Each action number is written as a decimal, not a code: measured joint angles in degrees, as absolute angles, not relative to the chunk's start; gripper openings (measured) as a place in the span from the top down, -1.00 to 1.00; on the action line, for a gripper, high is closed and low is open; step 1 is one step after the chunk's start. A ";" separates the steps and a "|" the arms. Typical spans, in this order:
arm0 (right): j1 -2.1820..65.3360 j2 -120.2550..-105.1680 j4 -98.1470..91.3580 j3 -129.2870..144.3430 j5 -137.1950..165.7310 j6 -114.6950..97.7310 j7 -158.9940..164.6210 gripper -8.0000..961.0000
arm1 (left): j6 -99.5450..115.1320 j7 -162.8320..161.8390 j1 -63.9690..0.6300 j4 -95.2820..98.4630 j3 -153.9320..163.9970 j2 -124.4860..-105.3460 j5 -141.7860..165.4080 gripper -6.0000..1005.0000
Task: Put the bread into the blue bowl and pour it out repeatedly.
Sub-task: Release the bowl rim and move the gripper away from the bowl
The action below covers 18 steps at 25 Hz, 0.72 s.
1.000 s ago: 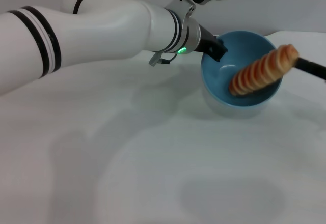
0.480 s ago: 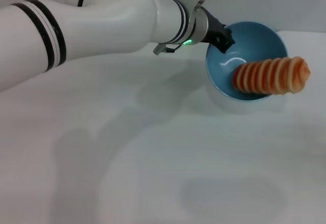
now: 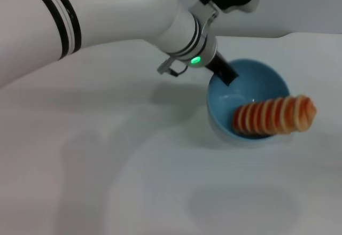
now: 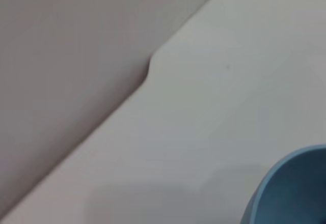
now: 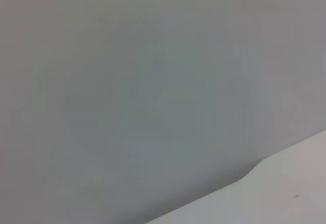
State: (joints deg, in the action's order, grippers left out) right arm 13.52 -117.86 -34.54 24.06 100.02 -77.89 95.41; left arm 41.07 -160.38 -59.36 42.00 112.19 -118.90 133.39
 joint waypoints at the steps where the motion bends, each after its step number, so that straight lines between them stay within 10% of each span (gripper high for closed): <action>1: 13.63 -117.83 -34.55 24.06 100.02 -77.76 95.41 0.19 | 41.29 -160.77 -59.09 42.06 112.59 -118.92 133.15 0.99; 18: 15.55 -118.10 -34.19 24.47 100.02 -75.05 95.35 0.14 | 32.44 -160.98 -55.10 38.34 122.62 -119.09 119.58 0.99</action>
